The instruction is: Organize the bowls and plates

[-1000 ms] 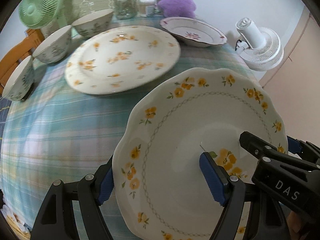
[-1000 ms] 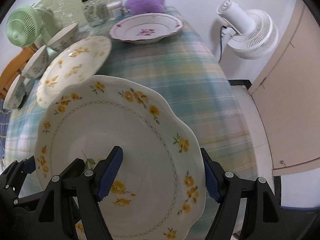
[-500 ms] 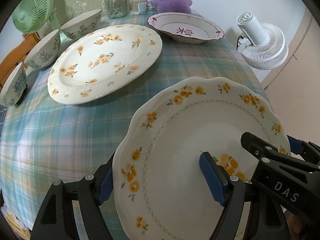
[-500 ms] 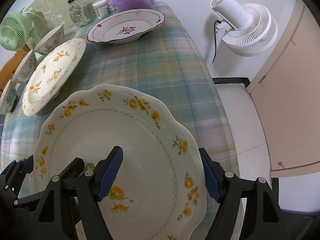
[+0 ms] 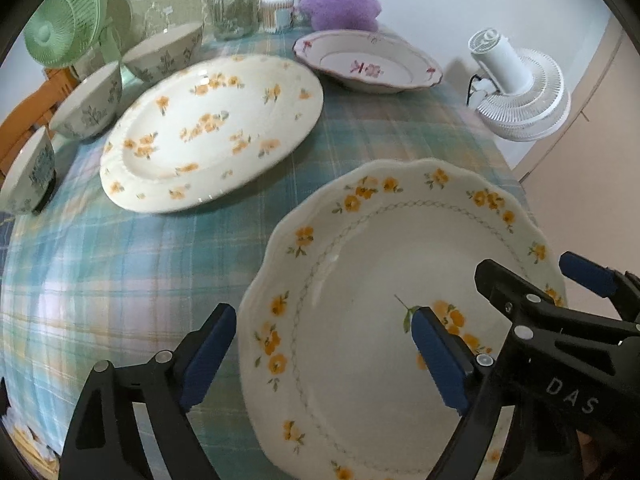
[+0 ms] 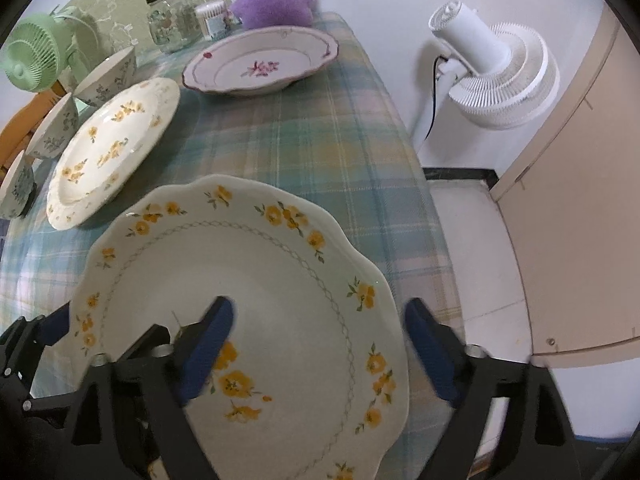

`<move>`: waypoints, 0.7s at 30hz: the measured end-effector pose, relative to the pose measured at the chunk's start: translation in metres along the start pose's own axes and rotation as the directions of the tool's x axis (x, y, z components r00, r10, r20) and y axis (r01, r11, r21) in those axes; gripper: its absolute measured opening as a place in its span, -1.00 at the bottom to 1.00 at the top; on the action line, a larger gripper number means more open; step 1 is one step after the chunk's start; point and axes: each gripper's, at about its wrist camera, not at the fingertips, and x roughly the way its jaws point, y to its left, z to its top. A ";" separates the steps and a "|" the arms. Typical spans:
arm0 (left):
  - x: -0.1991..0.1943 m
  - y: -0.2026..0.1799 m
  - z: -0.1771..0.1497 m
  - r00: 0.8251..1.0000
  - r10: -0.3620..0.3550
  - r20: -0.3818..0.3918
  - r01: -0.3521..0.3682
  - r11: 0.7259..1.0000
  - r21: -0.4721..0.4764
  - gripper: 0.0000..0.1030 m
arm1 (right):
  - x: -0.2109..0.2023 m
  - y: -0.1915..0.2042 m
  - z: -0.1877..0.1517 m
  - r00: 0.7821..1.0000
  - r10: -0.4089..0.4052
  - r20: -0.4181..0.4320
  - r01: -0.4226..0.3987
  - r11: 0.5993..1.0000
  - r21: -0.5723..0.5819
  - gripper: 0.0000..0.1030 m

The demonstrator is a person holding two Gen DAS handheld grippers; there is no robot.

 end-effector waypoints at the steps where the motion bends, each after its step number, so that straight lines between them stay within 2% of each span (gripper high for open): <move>1: -0.003 0.001 0.000 1.000 -0.002 0.006 0.002 1.000 0.007 0.78 | -0.003 0.001 0.000 1.000 -0.003 0.010 0.003 1.000 0.000 0.85; 11: -0.040 0.034 0.001 0.997 -0.021 0.076 0.017 0.999 0.050 0.78 | -0.048 0.028 -0.007 0.994 -0.041 0.103 0.034 0.998 0.061 0.85; 21: -0.073 0.102 0.007 0.989 -0.035 0.146 0.027 0.998 0.058 0.76 | -0.080 0.095 -0.005 0.985 -0.067 0.158 0.049 0.992 0.115 0.85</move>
